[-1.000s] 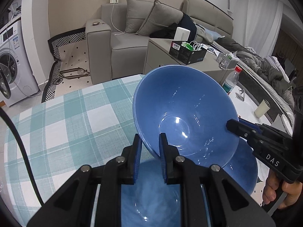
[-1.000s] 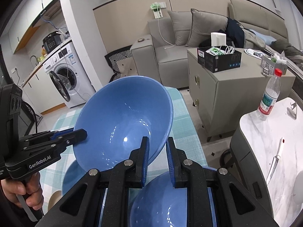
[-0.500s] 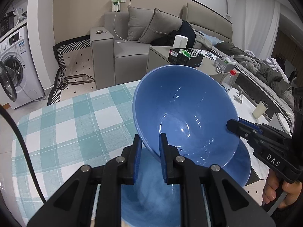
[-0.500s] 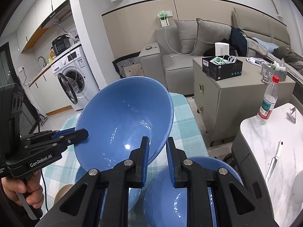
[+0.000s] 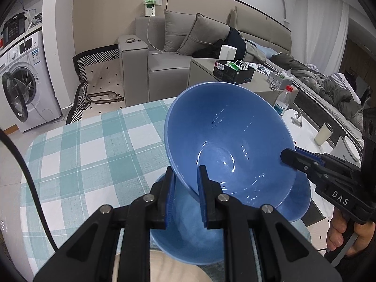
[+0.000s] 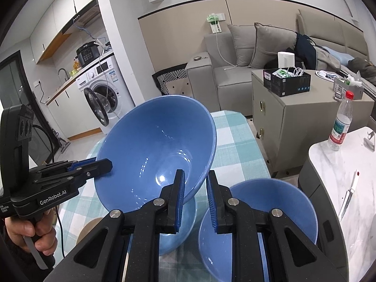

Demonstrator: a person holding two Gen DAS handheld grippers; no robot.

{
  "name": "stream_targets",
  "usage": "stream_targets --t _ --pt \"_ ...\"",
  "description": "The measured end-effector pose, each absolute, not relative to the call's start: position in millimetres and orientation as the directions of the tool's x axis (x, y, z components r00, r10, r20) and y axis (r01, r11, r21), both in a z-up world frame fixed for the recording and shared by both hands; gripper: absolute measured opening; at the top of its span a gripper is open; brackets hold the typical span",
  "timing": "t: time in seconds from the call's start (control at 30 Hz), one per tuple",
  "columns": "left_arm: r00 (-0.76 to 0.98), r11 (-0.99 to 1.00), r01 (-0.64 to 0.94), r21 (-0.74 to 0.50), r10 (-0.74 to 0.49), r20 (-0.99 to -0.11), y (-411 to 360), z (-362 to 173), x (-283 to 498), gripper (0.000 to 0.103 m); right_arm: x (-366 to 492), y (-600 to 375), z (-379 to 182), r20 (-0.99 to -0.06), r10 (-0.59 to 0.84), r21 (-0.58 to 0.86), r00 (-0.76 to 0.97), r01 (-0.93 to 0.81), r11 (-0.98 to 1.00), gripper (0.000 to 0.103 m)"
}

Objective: Organize plates and bowls
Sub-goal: 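Lift and carry the held blue bowls with both tools across the table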

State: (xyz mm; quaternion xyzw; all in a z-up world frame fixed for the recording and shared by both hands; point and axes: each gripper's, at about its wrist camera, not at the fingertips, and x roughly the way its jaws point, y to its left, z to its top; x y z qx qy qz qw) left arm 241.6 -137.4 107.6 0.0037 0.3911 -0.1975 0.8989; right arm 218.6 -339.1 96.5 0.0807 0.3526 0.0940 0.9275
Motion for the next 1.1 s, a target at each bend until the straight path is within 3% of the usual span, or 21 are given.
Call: stream_targets --t 1.1 --pt "0.594 0.938 0.329 -0.109 -0.295 -0.749 -117 67 210 0.017 196 -311 48 -0.692 0.286 0.236 0.663 -0.166 0.957 0.02"
